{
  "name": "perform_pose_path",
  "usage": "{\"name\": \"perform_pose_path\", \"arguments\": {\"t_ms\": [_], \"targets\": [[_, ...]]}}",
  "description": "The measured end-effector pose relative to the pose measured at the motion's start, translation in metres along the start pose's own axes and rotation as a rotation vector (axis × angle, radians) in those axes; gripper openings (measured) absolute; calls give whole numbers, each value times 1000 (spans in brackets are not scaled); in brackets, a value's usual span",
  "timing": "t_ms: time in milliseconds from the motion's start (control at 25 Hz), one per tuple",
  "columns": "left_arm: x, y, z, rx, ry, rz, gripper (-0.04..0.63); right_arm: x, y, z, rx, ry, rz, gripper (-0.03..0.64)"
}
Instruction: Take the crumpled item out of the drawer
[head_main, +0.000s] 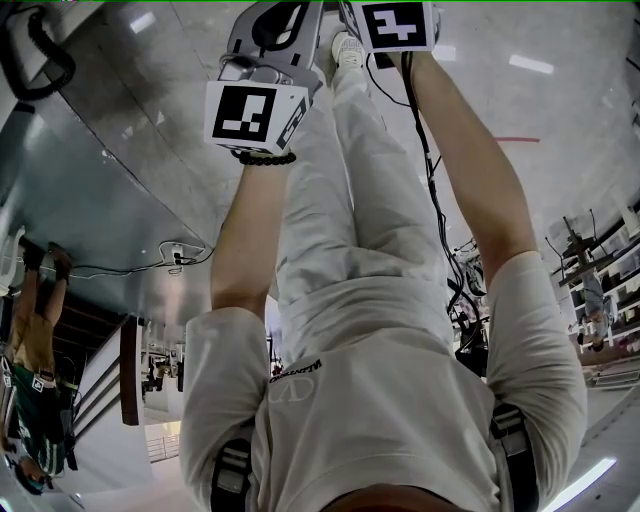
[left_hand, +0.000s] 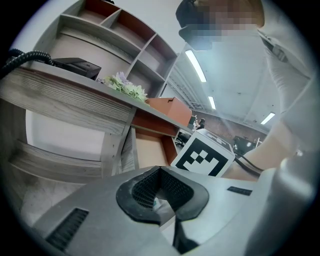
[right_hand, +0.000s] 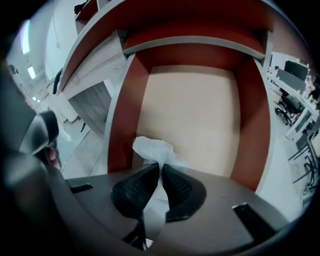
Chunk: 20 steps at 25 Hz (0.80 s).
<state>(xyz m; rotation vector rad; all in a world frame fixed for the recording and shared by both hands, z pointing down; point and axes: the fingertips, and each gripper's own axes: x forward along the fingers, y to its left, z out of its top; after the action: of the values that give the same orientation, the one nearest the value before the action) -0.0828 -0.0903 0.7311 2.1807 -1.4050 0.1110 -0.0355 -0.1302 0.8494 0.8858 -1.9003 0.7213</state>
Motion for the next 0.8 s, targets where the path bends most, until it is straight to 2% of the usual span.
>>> {"name": "perform_pose_path", "arguments": {"t_ms": [360,800], "targets": [[-13,-1,3,4,-1,3,0,-20,2,2,24,-31,-17,14],[-17,-24,36,15,-15,-2,0,-74,-12,12,42,-82,-33,12]]}}
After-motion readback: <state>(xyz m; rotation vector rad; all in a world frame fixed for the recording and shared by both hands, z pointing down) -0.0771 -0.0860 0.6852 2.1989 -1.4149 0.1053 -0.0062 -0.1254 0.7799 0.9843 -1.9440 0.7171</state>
